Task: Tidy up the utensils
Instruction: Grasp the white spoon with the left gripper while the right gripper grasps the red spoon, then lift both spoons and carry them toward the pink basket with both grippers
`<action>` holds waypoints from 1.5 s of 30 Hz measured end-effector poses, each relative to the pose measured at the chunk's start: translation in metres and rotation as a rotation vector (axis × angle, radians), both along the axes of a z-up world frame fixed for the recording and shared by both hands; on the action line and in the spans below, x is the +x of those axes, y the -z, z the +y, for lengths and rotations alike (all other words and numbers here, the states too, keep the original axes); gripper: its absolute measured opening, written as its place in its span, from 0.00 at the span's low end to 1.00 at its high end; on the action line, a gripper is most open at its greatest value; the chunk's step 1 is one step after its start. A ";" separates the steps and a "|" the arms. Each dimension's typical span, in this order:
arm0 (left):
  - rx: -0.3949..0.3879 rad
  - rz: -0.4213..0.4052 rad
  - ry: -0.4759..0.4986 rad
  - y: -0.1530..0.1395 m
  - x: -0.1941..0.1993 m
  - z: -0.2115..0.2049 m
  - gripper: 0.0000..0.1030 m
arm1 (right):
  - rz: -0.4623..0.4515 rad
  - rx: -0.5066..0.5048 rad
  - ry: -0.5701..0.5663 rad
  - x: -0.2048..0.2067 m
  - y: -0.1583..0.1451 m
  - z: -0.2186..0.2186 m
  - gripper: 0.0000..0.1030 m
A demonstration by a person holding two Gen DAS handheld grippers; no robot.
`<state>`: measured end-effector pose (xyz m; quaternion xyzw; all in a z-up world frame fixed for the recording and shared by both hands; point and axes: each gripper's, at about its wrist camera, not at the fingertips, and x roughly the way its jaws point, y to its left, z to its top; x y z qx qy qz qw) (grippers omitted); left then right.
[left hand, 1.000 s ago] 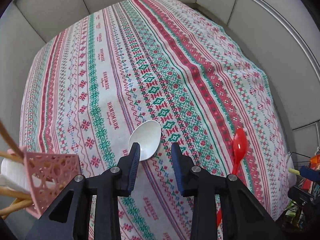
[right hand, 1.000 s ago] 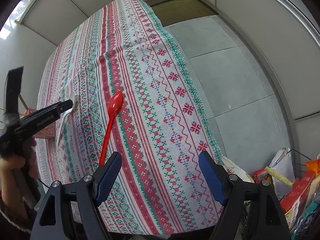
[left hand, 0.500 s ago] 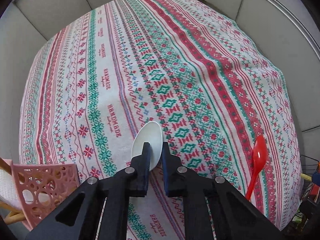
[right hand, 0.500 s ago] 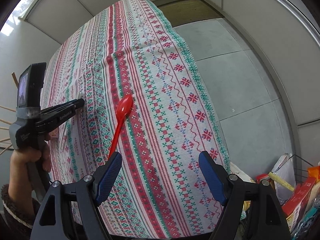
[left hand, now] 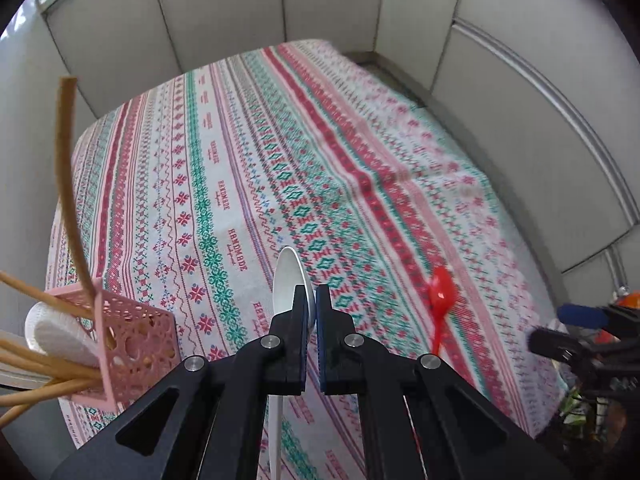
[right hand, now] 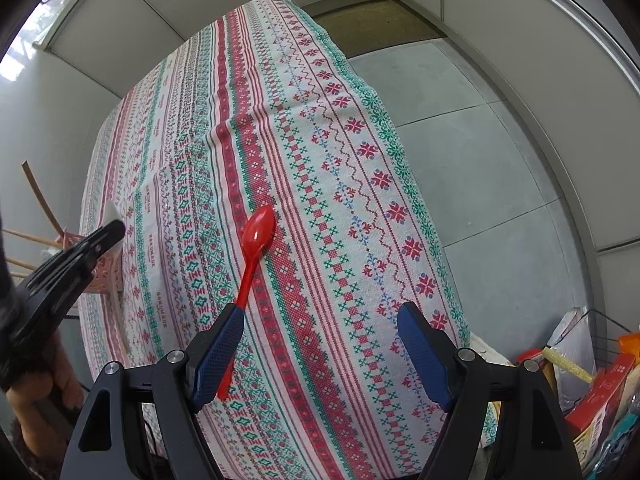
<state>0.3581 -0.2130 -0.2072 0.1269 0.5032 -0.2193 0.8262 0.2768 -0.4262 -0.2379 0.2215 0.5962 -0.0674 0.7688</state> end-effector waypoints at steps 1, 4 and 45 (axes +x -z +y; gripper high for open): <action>-0.018 -0.001 0.013 -0.005 -0.005 0.002 0.03 | -0.003 0.001 0.002 0.000 -0.001 0.000 0.78; -0.080 -0.003 0.036 -0.023 -0.023 0.012 0.03 | -0.008 0.019 0.011 0.002 -0.002 0.001 0.78; -0.467 -0.159 -0.164 -0.087 -0.098 0.202 0.03 | 0.005 -0.156 -0.036 0.090 0.046 0.078 0.26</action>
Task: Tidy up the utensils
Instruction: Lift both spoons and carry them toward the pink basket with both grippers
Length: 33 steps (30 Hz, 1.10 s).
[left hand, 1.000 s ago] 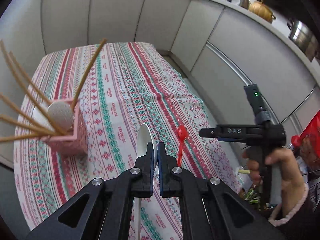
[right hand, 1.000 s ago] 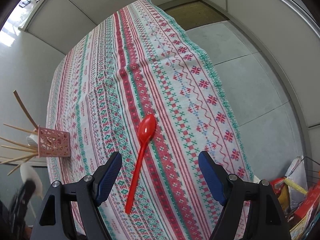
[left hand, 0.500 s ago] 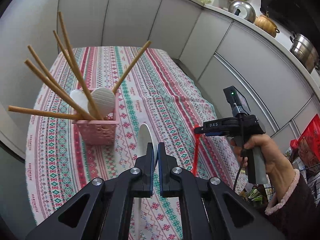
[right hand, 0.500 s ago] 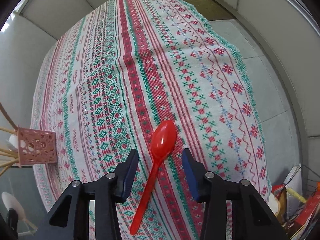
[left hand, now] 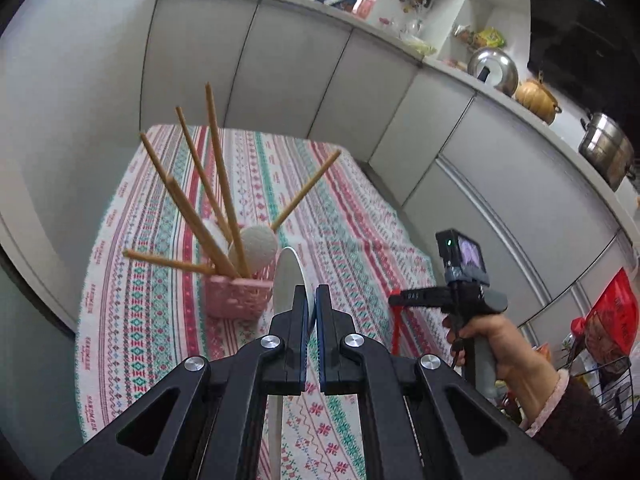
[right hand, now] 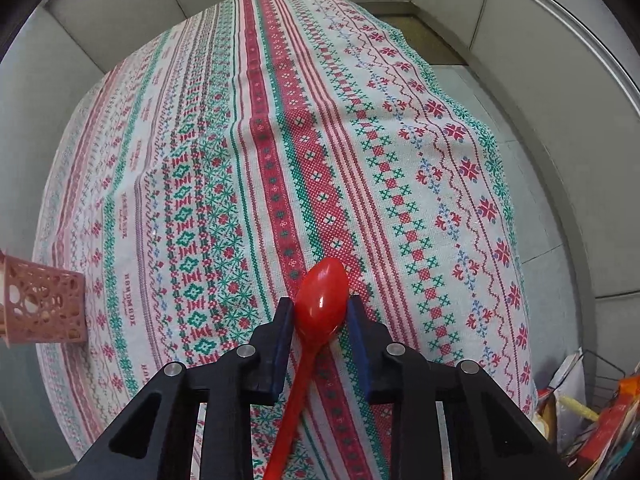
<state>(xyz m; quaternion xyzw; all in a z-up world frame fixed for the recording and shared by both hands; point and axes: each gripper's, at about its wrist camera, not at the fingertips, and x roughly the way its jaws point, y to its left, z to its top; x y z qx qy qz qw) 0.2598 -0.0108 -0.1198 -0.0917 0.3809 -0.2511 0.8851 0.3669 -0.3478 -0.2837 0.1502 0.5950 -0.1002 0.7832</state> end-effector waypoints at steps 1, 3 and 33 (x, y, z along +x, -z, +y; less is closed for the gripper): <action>-0.005 -0.016 -0.011 -0.004 0.002 0.001 0.03 | -0.013 0.015 0.009 -0.002 -0.003 -0.001 0.26; -0.020 -0.054 -0.034 -0.013 0.005 0.005 0.03 | -0.049 0.041 0.020 -0.010 -0.015 -0.004 0.26; 0.144 -0.603 -0.028 0.023 0.073 -0.084 0.03 | -0.402 0.179 -0.056 -0.084 -0.137 -0.012 0.26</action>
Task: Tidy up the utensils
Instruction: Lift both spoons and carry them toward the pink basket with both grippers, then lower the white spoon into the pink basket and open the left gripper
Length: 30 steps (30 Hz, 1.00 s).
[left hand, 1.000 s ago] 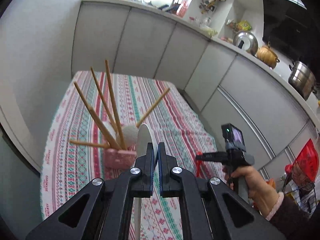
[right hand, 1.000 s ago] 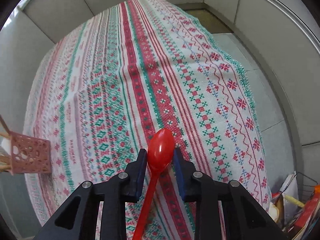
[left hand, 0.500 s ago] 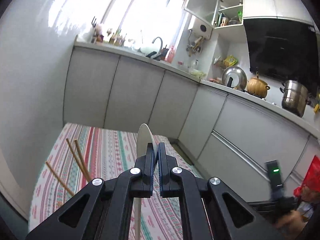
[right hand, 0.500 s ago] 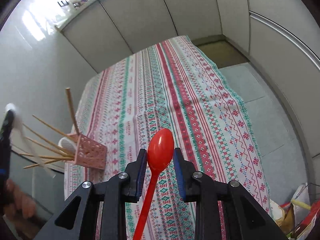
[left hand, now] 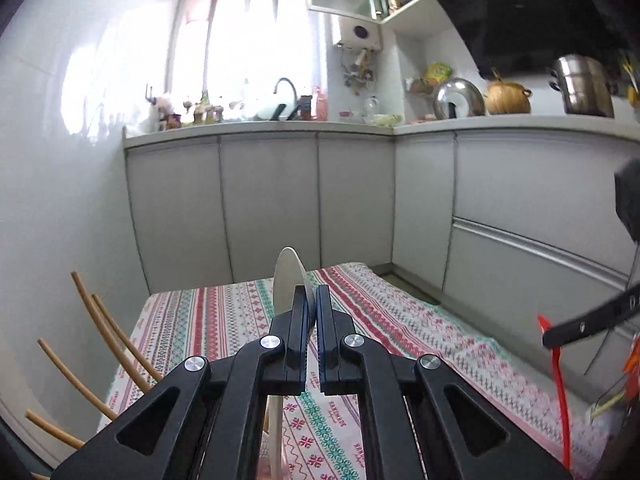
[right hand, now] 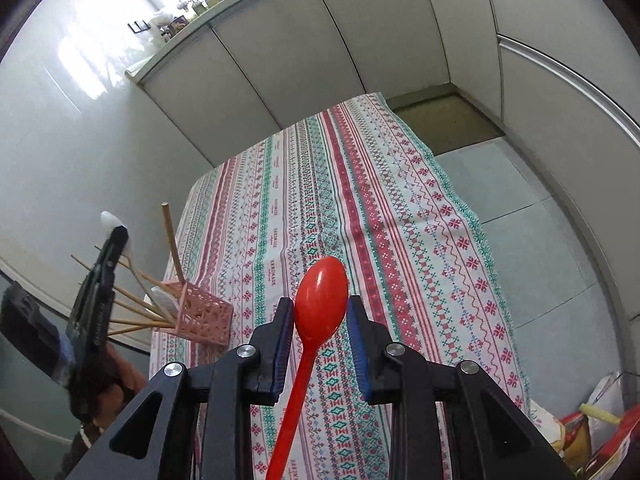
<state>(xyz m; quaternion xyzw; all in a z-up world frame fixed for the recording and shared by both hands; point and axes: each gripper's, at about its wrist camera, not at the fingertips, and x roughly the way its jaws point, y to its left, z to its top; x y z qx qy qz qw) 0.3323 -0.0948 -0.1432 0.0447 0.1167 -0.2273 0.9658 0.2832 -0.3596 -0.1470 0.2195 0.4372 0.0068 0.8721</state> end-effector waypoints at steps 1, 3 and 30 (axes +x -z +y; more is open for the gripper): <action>0.009 -0.008 0.007 0.004 -0.001 0.000 0.03 | -0.001 -0.003 -0.004 0.000 0.000 0.000 0.26; 0.022 -0.006 0.028 0.010 0.000 -0.001 0.03 | -0.001 -0.009 -0.011 -0.001 -0.001 0.002 0.26; -0.117 0.216 -0.022 -0.004 -0.016 0.059 0.50 | -0.025 -0.022 -0.051 0.000 -0.015 0.035 0.27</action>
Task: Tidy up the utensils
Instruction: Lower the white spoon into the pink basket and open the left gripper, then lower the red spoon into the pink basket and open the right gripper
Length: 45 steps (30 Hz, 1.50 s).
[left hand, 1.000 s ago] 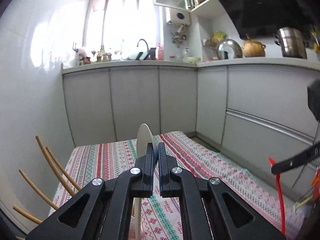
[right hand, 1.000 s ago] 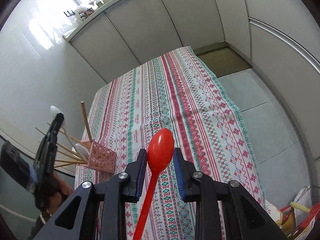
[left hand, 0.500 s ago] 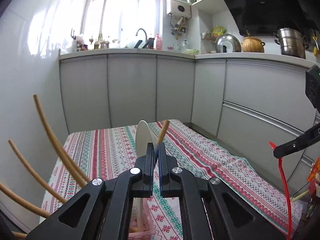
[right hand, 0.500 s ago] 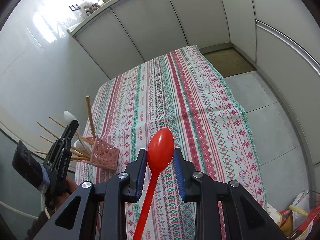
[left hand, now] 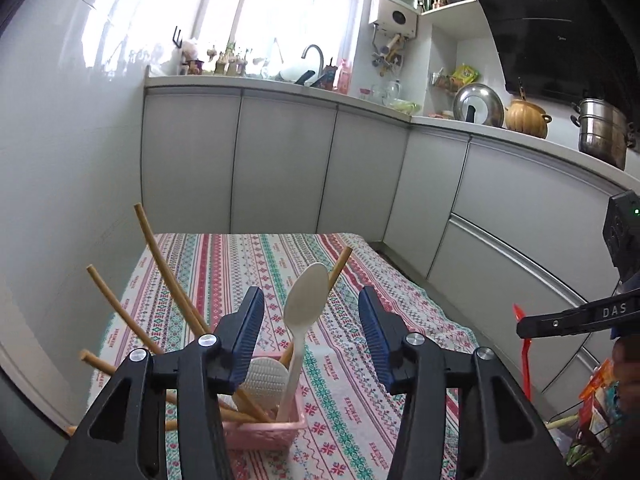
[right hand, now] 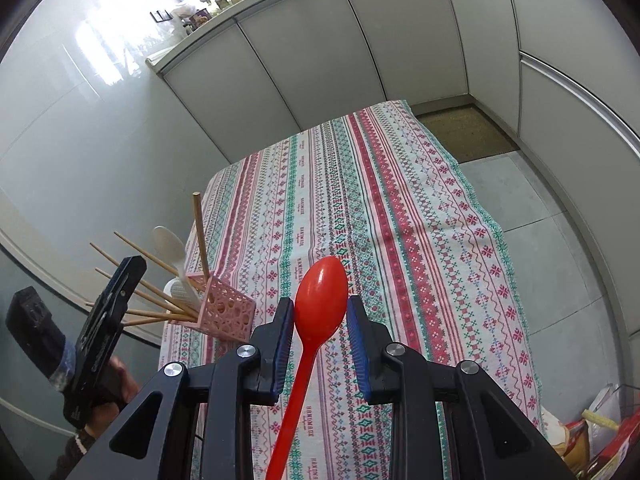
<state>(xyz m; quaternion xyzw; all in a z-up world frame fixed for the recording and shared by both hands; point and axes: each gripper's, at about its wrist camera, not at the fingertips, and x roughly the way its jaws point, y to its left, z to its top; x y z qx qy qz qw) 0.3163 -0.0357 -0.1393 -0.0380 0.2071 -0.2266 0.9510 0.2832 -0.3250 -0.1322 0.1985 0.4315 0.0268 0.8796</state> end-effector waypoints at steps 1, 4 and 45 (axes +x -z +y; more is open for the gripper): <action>0.002 0.008 -0.006 -0.003 -0.003 0.001 0.51 | -0.001 0.003 -0.002 0.000 -0.001 0.001 0.27; 0.000 0.031 -0.031 -0.012 -0.011 0.008 0.53 | -0.006 0.010 -0.009 -0.003 -0.003 0.004 0.27; 0.036 0.691 -0.351 0.037 -0.021 0.123 0.81 | -0.709 -0.452 0.055 0.073 -0.067 0.206 0.26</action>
